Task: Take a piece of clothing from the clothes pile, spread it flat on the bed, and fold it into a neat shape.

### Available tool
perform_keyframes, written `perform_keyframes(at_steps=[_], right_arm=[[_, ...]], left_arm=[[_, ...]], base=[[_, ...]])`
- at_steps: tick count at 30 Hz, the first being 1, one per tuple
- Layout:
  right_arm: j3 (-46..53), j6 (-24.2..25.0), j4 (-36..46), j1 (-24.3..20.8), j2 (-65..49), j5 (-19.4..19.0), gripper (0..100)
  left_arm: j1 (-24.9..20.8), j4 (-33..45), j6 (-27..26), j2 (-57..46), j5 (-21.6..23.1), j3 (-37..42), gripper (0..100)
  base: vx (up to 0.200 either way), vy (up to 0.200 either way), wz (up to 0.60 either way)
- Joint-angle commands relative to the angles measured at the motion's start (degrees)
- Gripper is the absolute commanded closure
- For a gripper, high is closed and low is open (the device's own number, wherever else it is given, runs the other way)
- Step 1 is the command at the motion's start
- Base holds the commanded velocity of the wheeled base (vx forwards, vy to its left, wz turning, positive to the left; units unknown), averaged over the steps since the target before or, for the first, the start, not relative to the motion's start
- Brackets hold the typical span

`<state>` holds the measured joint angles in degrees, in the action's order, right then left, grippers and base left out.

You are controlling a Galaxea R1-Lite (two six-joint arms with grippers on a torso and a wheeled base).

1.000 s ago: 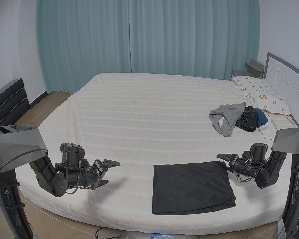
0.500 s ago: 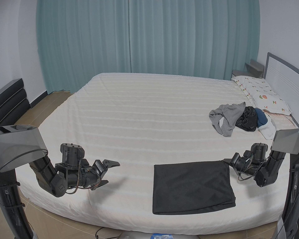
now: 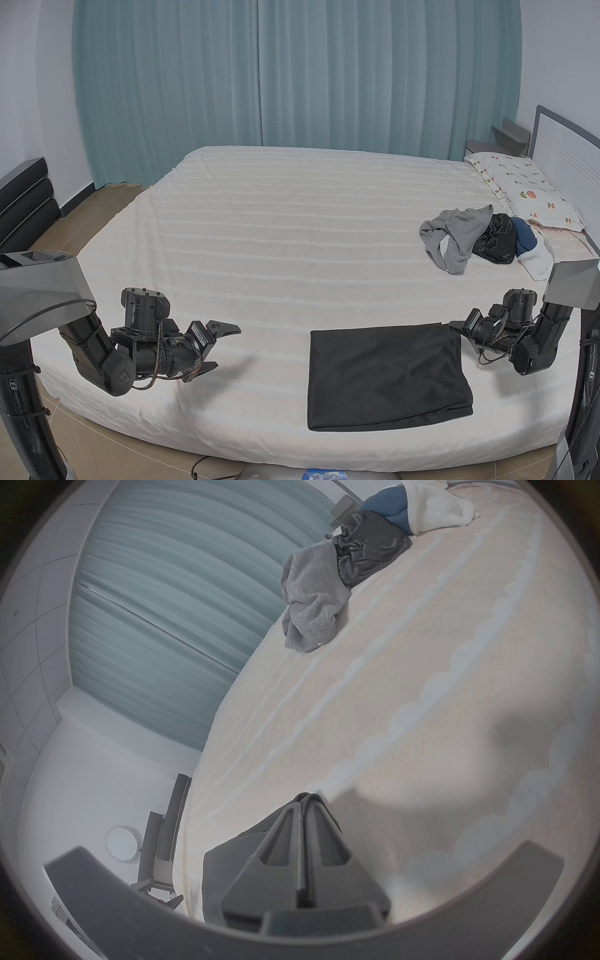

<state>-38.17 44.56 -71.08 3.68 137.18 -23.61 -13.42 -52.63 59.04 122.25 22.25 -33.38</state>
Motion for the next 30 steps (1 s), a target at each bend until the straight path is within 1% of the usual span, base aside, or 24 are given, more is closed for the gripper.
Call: perform_keyframes(at_steps=[1, 3, 6, 9, 12, 15, 17, 18, 21, 27, 30], right_arm=[[0.0, 0.0, 0.8, 0.1, -0.2, 0.0, 0], [1.3, 0.2, 0.5, 0.6, -2.1, 0.0, 0], [7.1, 0.4, 0.2, 0.9, -7.6, -0.8, 0], [13.6, 0.0, 0.2, 1.2, -13.2, -3.1, 0], [19.3, -0.7, 0.2, 1.1, -16.3, -5.3, 0], [23.5, -2.4, 0.2, 0.9, -17.6, -5.9, 0], [28.7, -7.7, 0.2, 0.8, -17.3, -6.1, 0], [29.5, -9.0, 0.1, 0.8, -17.1, -6.3, 0], [31.0, -11.3, 0.1, 0.8, -16.9, -7.5, 0], [31.0, -12.2, 0.1, 0.8, -16.8, -7.8, 0], [30.0, -12.2, 0.0, 0.7, -15.6, -7.8, 0]], left_arm=[[0.0, 0.0, 0.0, 0.1, 0.0, 0.0, 0], [0.0, 0.0, -0.2, 0.1, 0.0, 0.0, 0], [0.0, 0.0, -0.2, 0.1, 0.0, 0.0, 0], [-0.1, 0.0, -0.3, 0.2, 0.0, 0.0, 0], [-0.1, 0.0, -0.3, 0.2, 0.0, 0.0, 0], [-0.1, 0.0, -0.3, 0.2, 0.0, 0.0, 0], [-0.1, 0.0, -0.2, 0.2, 0.0, 0.0, 0], [-0.1, 0.1, -0.2, 0.2, 0.0, 0.0, 0], [-0.1, 0.0, -0.2, 0.2, 0.0, 0.0, 0], [-0.1, -0.1, -0.3, 0.2, 0.0, 0.0, 0], [-0.1, -0.1, -0.3, 0.2, 0.0, 0.1, 0]], base=[[0.0, 0.0, 0.0], [0.0, 0.0, 0.0], [0.0, 0.0, 0.0], [0.0, 0.0, 0.0], [0.0, 0.0, 0.0], [0.0, 0.0, 0.0], [0.0, 0.0, 0.0], [0.0, 0.0, 0.0], [-0.2, 0.0, 0.0], [-0.2, 0.0, 0.0], [0.0, 0.0, 0.0]])
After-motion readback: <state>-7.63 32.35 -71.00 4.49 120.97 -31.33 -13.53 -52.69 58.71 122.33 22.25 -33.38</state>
